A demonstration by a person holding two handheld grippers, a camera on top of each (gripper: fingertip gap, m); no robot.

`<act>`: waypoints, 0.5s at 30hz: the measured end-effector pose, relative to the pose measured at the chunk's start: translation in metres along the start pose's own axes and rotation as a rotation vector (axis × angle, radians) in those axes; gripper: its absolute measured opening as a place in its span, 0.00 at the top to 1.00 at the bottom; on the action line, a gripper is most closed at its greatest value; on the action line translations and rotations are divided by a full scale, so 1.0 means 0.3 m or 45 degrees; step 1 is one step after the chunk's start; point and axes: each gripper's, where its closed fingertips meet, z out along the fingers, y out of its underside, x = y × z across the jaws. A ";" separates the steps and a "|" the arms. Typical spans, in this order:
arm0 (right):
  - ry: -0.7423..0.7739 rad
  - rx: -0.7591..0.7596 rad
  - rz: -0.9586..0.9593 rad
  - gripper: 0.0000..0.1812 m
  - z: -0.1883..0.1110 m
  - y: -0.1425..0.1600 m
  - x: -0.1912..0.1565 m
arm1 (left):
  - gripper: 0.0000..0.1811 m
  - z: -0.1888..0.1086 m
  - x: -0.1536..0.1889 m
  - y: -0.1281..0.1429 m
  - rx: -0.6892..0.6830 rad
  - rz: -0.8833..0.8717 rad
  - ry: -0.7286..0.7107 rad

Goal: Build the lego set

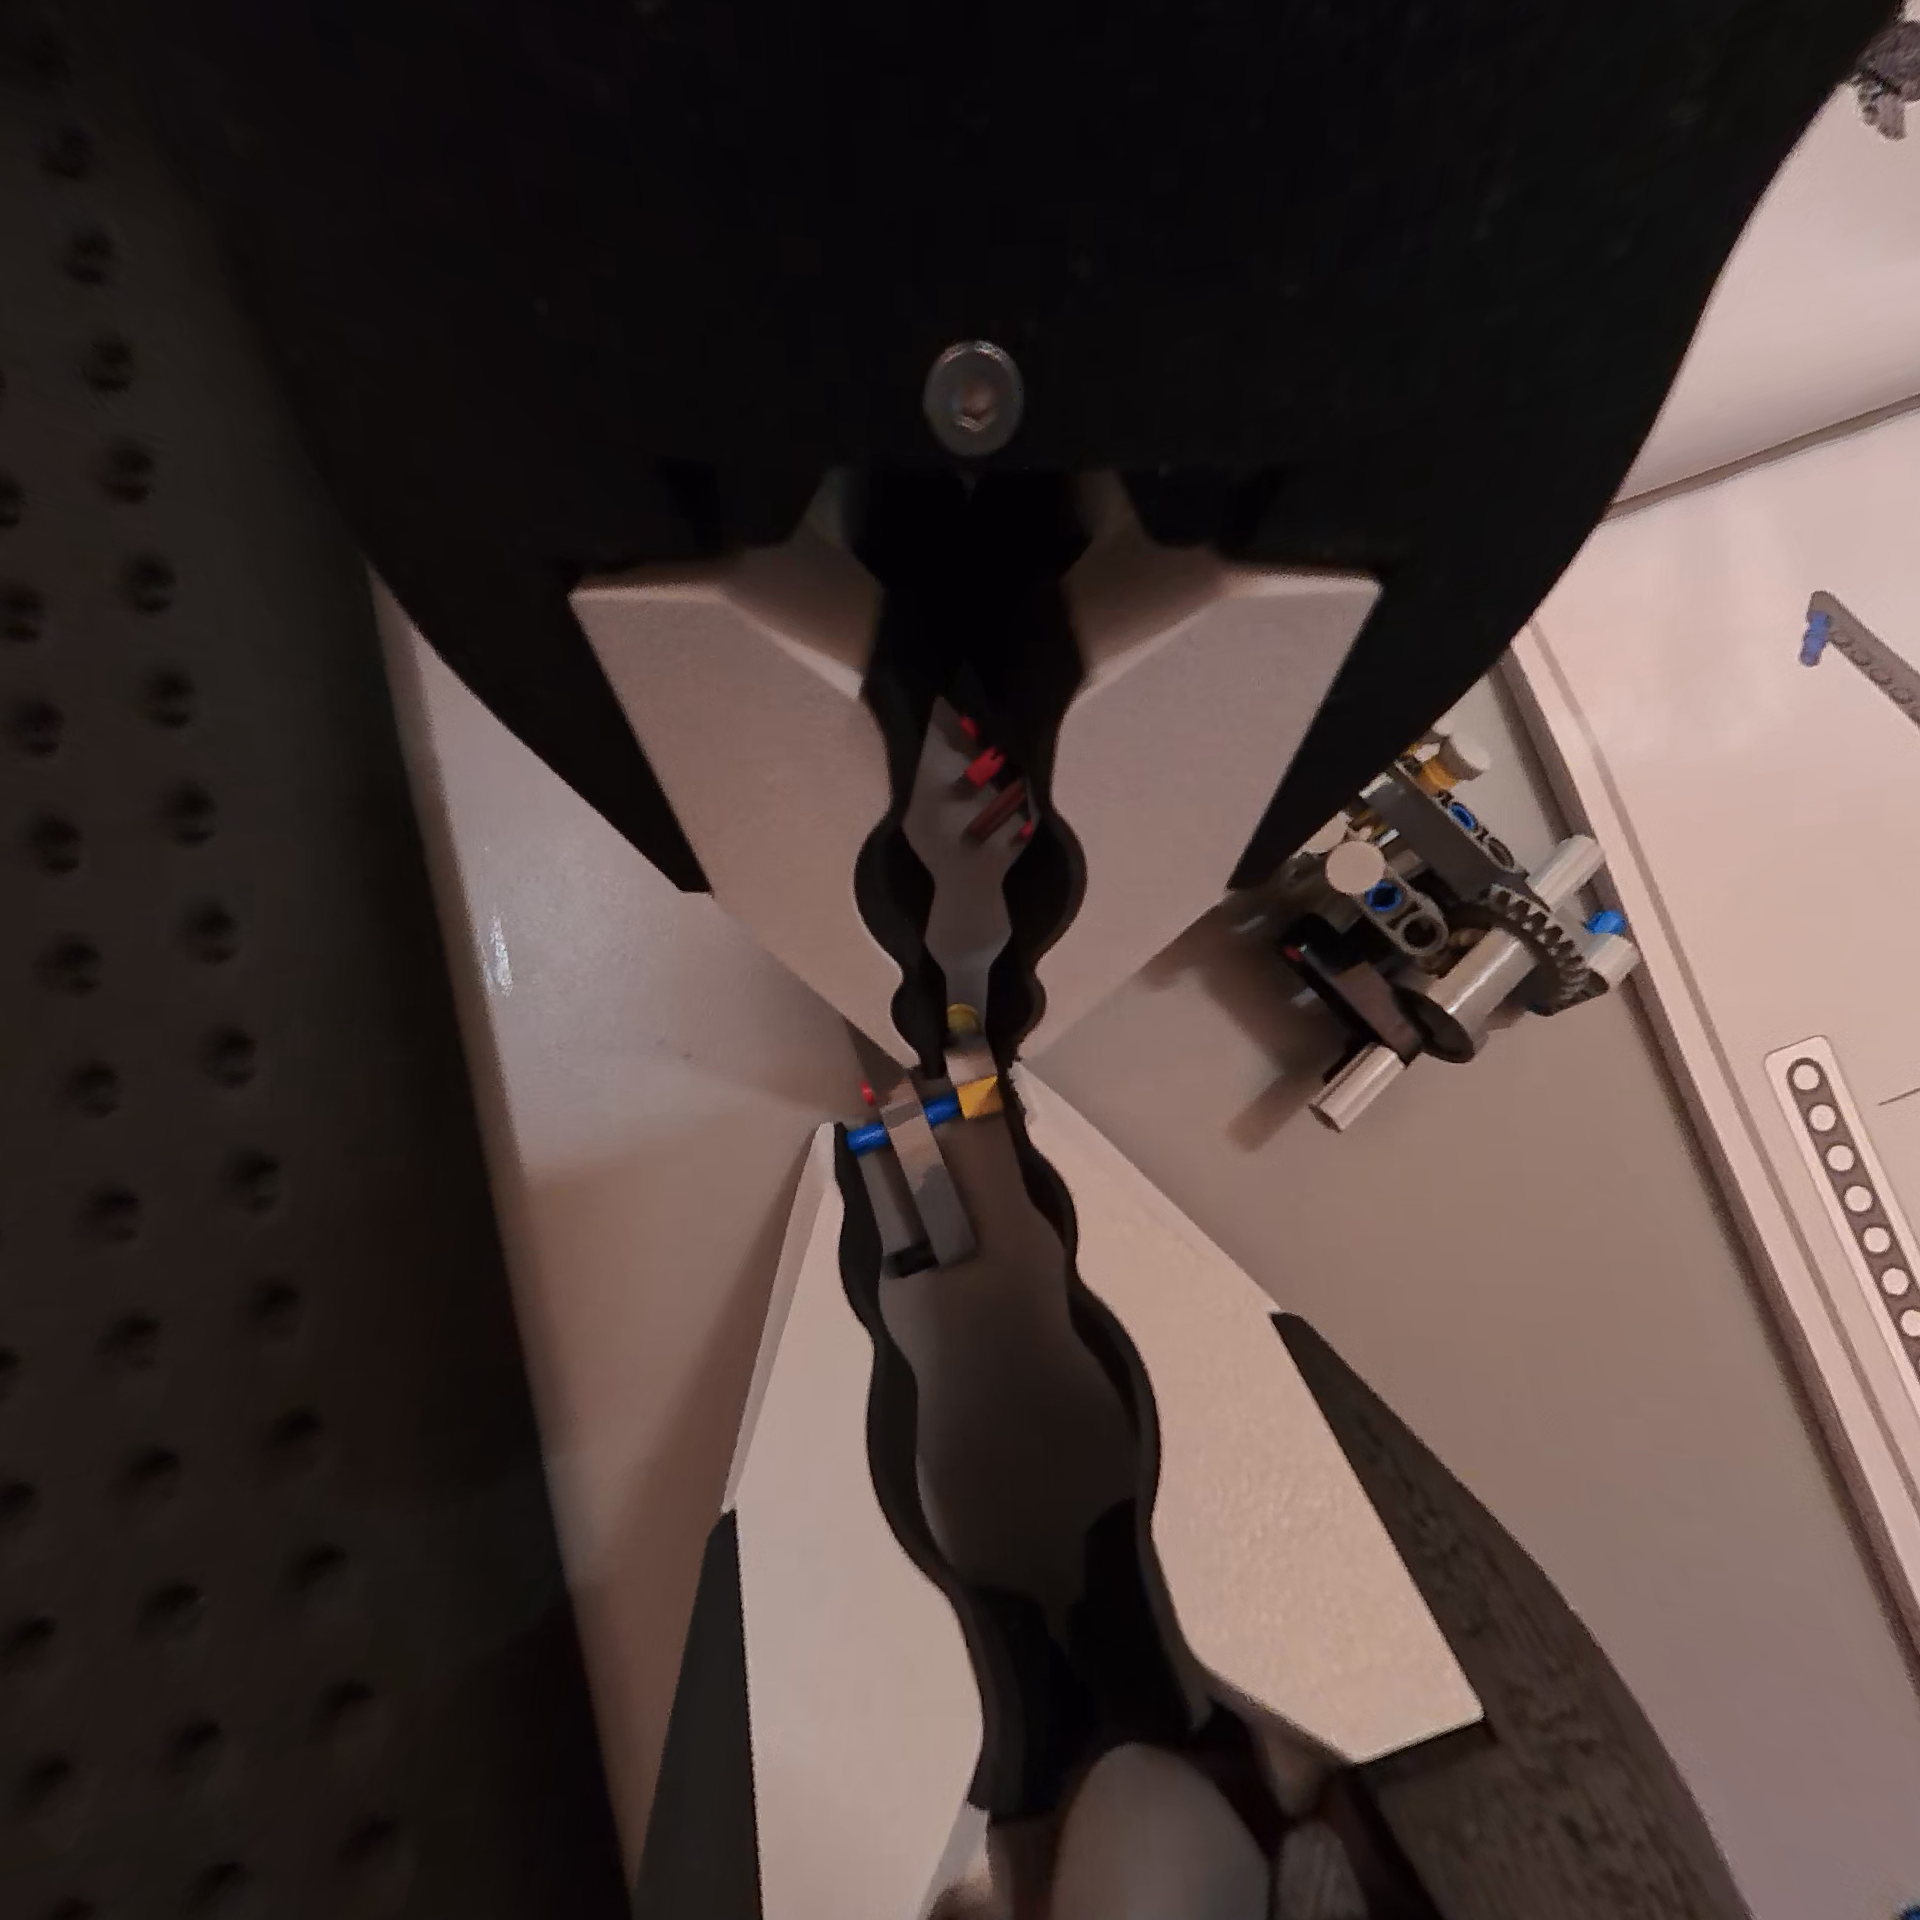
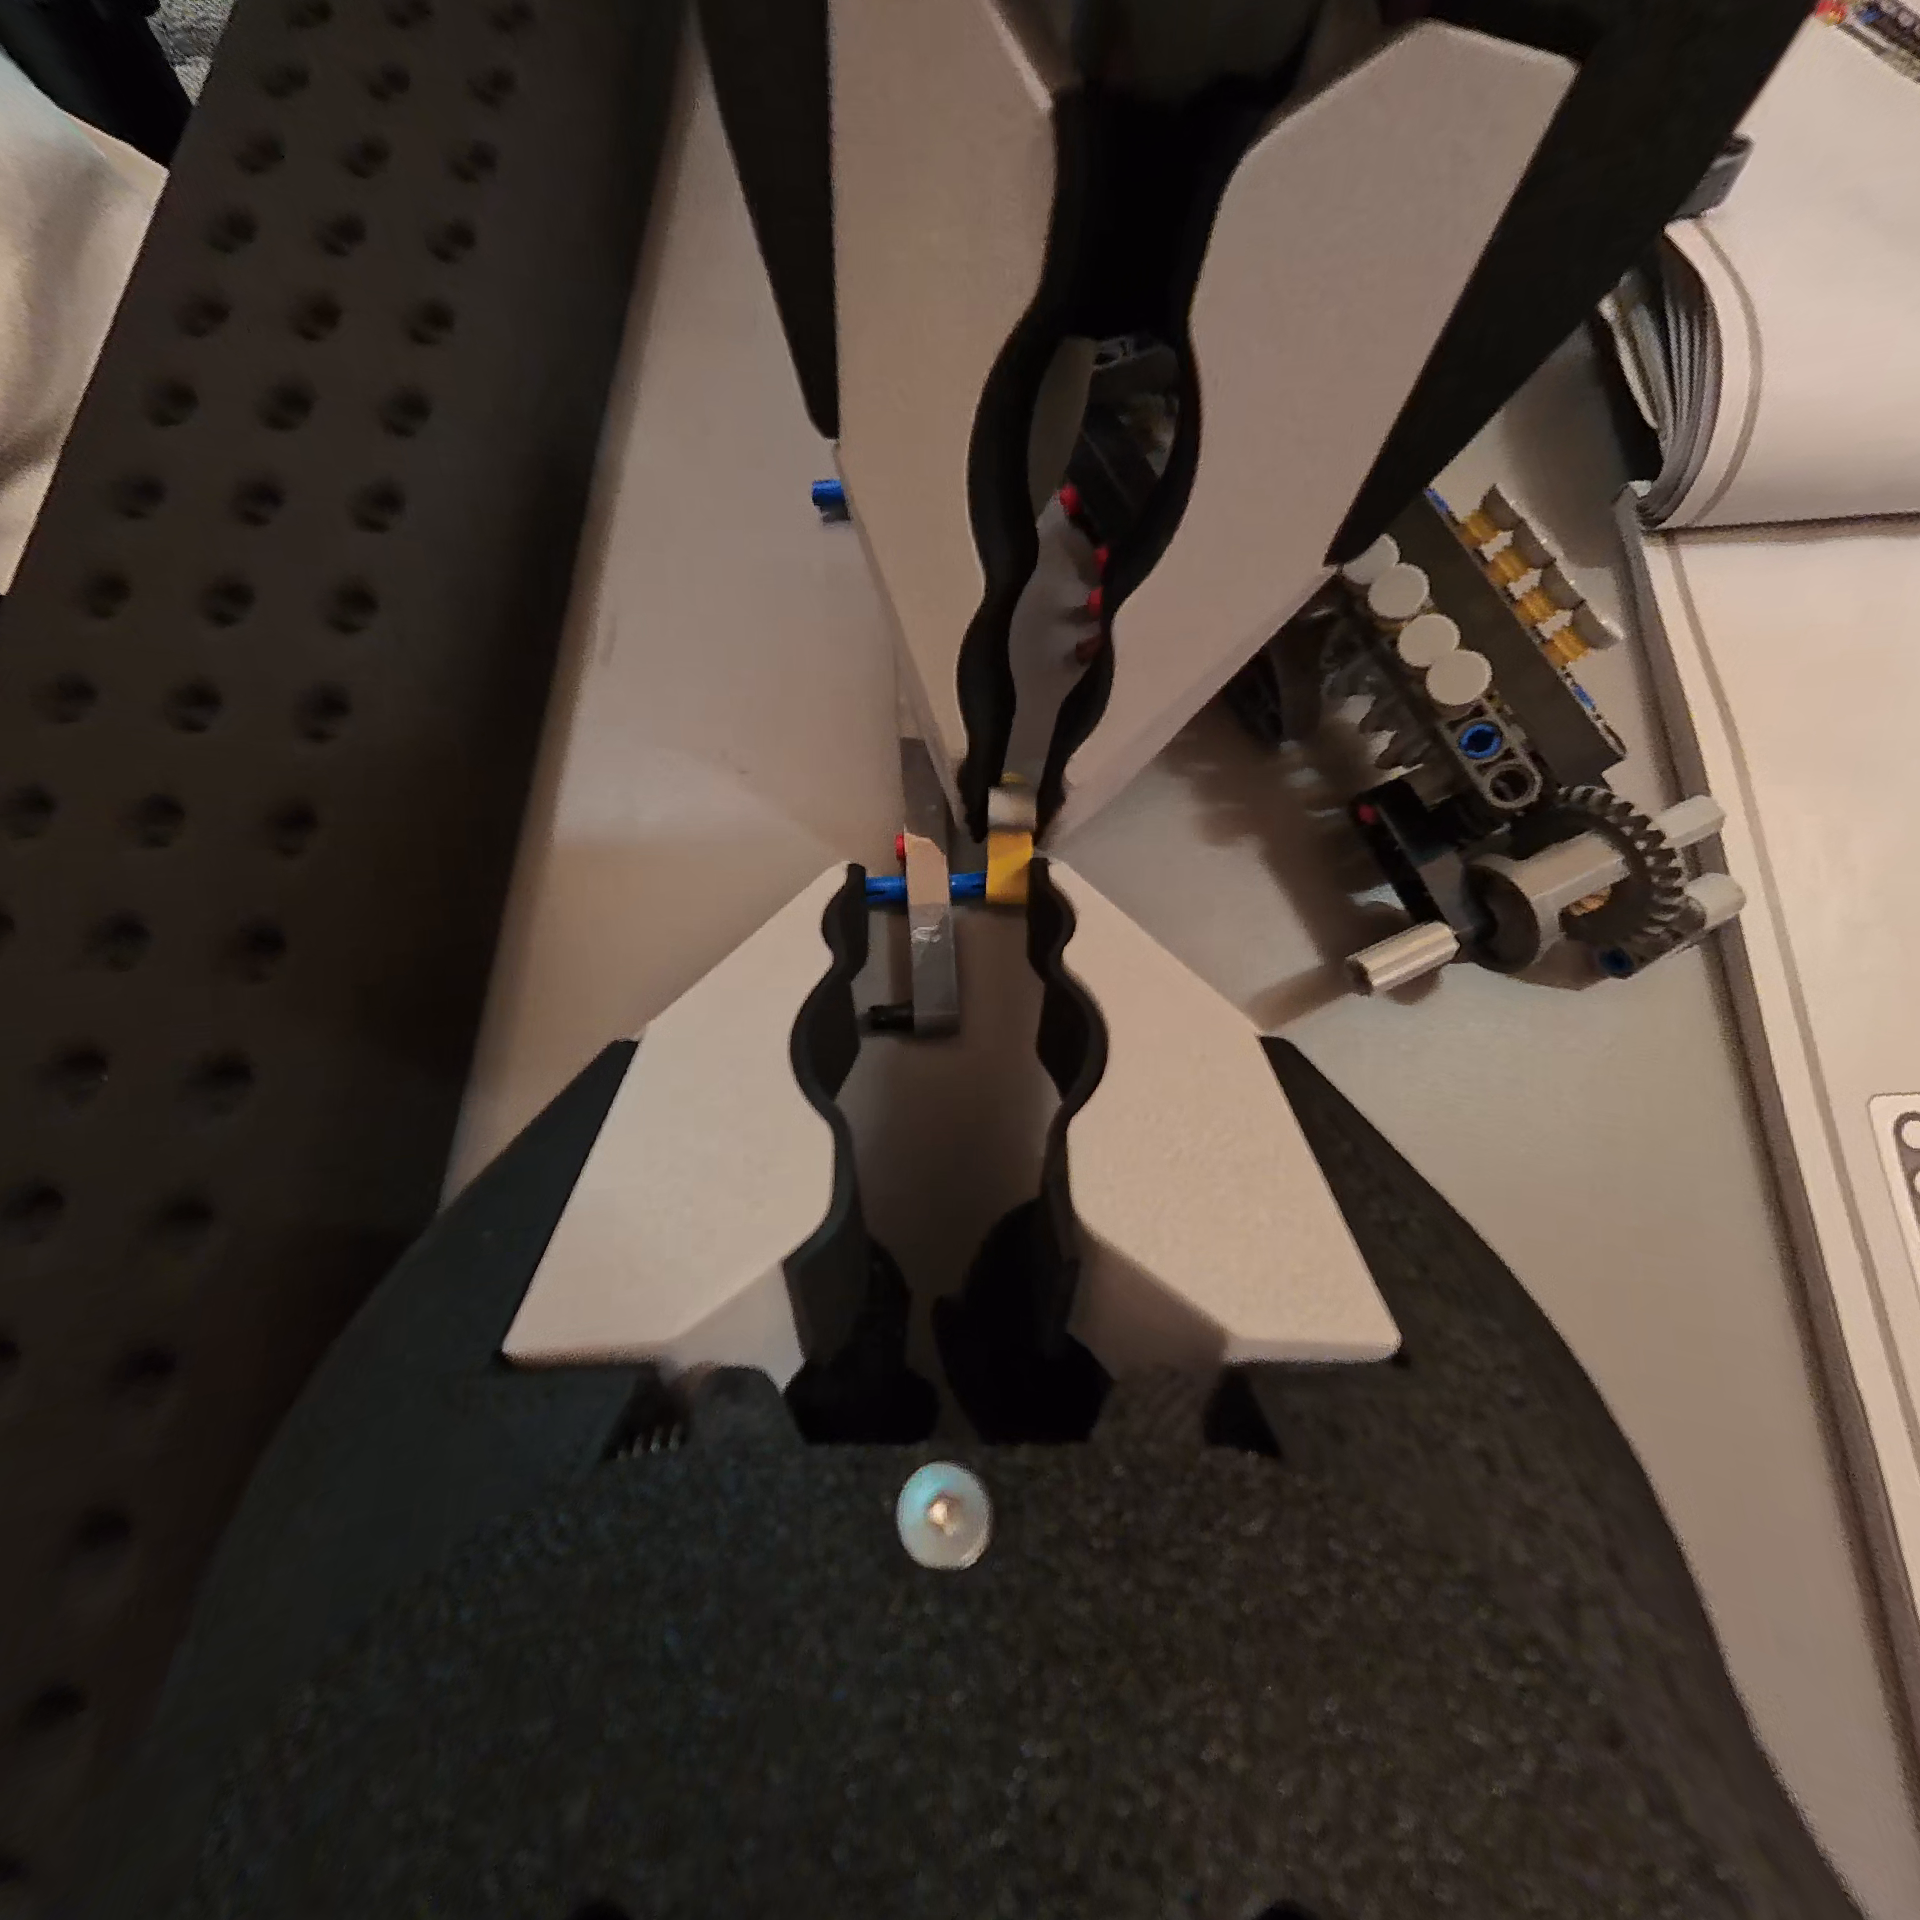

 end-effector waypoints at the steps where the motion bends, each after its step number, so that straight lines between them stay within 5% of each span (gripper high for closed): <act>1: 0.001 -0.012 0.002 0.84 0.000 0.001 0.000 | 0.97 0.000 0.001 -0.001 -0.001 -0.002 -0.006; 15: -0.015 0.002 -0.031 0.84 0.002 -0.004 -0.011 | 0.96 0.006 0.014 -0.011 0.050 -0.194 -0.041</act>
